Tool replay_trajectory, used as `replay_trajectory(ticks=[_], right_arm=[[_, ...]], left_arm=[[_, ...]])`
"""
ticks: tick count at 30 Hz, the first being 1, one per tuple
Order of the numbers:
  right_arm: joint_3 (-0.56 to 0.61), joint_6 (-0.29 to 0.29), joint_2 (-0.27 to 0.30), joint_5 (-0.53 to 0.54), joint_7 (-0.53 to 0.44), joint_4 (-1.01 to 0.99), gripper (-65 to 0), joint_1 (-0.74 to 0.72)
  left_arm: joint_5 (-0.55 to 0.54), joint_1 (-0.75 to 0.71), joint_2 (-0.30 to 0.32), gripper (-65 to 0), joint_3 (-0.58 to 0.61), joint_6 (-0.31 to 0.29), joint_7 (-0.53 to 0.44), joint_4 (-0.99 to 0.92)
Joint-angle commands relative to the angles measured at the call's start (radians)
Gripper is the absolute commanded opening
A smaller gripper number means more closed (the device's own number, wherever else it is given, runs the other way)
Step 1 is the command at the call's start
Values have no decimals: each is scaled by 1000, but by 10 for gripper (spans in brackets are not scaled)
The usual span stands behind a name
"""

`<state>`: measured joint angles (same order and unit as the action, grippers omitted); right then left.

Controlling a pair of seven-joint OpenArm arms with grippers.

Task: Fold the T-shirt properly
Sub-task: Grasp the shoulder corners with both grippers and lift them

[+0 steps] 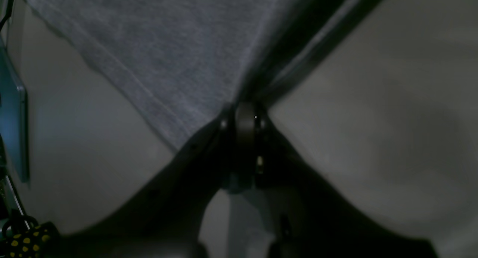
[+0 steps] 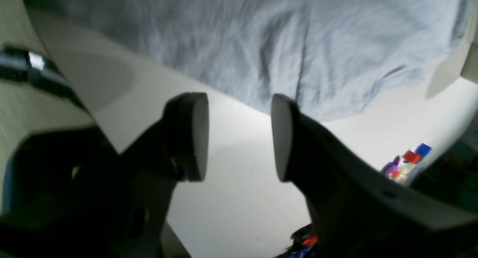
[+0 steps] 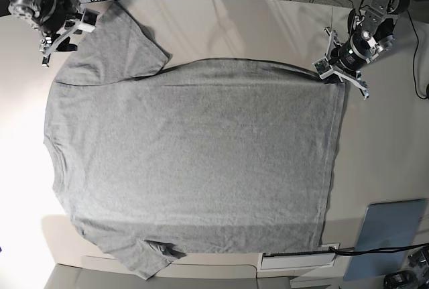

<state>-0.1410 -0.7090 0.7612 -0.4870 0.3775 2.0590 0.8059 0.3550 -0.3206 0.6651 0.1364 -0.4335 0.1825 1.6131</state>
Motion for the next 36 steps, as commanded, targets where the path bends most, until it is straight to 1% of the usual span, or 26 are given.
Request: replay_trajectory(ticks=[1,5,9,12,16,17,18,19,21,22,24,27,30,32,34,36], right_arm=[[16,11,20,-10,-5,-15,-379,-20],[119,11,20,-12,-7,-111,-379,-125],[232,11,20,-58,-11,-192,-379,-229],[309,11,20,-60,-11,-231,-380,-302],[373,11,20,-60,-7,-259,-380,-370],[380,11,20,-59,-7,-262,-397,-377],[380,11,20,-59,-6,-262,-441,-377],[380,11,20,-59,1,-262,-498,-377],[380,11,20,-36,52,-262,-629,-376],[380,11,20,-5,94,-262,-650,-376],[380,11,20,81,196,-252,-650,-376],[379,11,21,170,324,-203,-650,-362],[371,11,55,183,352,-125,-650,-311],[357,15,80,183,396,-69,-650,-261],[336,35,101,183,440,-22,-650,-203],[306,55,113,183,462,18,-650,-141]], left_arm=[[29,-23,13,-650,6,-61,107,-28],[29,-23,11,-650,6,-61,108,-28],[27,-23,10,-650,6,-61,109,-28],[27,-23,10,-650,6,-61,109,-28],[26,-23,10,-650,6,-61,109,-28],[26,-23,11,-650,6,-61,109,-28],[27,-23,11,-650,6,-61,109,-28],[27,-23,11,-650,6,-62,109,-28],[26,-23,11,-650,6,-61,109,-28],[26,-23,11,-650,6,-61,109,-28],[10,-23,11,-650,6,-61,131,-27],[-90,-28,23,-650,5,-41,225,-3],[-153,-64,62,-650,4,-35,275,60],[-185,-100,100,-650,5,-34,306,113],[-225,-139,136,-650,4,-35,343,166],[-259,-179,168,-650,4,-35,375,214]])
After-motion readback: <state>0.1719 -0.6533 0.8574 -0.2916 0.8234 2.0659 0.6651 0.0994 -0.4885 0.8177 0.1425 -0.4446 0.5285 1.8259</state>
